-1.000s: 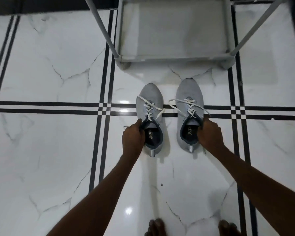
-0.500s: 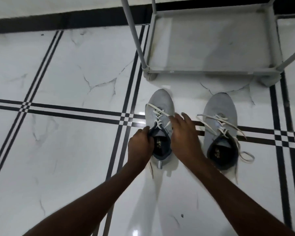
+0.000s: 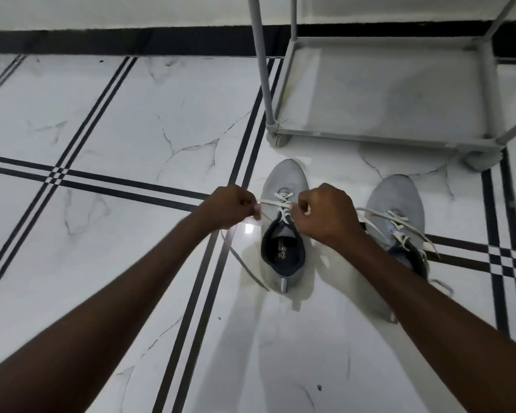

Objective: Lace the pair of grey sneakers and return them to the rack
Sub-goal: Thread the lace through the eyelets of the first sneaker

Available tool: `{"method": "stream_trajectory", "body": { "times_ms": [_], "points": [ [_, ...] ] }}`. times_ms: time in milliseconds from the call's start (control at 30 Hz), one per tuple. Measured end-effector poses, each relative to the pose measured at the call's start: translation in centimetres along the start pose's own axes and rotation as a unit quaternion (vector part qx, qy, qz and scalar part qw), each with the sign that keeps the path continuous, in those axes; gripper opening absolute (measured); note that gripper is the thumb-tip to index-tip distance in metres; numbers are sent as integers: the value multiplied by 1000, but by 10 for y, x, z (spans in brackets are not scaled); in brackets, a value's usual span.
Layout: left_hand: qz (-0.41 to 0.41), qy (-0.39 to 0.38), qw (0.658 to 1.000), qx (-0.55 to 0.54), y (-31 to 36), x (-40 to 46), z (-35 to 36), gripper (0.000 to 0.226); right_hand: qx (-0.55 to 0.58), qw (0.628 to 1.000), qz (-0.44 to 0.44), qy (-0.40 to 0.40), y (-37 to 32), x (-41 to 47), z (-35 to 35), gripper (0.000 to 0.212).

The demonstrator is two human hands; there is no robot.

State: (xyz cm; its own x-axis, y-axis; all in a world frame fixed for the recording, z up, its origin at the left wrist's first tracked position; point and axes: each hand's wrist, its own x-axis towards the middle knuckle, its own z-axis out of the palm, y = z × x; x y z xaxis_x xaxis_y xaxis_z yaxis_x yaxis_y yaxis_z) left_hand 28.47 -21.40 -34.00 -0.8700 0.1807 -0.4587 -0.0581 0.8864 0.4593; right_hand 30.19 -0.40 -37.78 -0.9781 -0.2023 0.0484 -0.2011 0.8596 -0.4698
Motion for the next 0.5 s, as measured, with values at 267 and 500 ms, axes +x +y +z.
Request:
{"method": "stream_trajectory", "body": {
  "times_ms": [267, 500],
  "points": [
    [3, -80, 975, 207, -2, 8, 7, 29, -94, 932, 185, -295, 31, 5, -40, 47],
    [19, 16, 1000, 0, 4, 8, 44, 23, -112, 977, 50, -174, 8, -12, -1, 32]
  ]
}}
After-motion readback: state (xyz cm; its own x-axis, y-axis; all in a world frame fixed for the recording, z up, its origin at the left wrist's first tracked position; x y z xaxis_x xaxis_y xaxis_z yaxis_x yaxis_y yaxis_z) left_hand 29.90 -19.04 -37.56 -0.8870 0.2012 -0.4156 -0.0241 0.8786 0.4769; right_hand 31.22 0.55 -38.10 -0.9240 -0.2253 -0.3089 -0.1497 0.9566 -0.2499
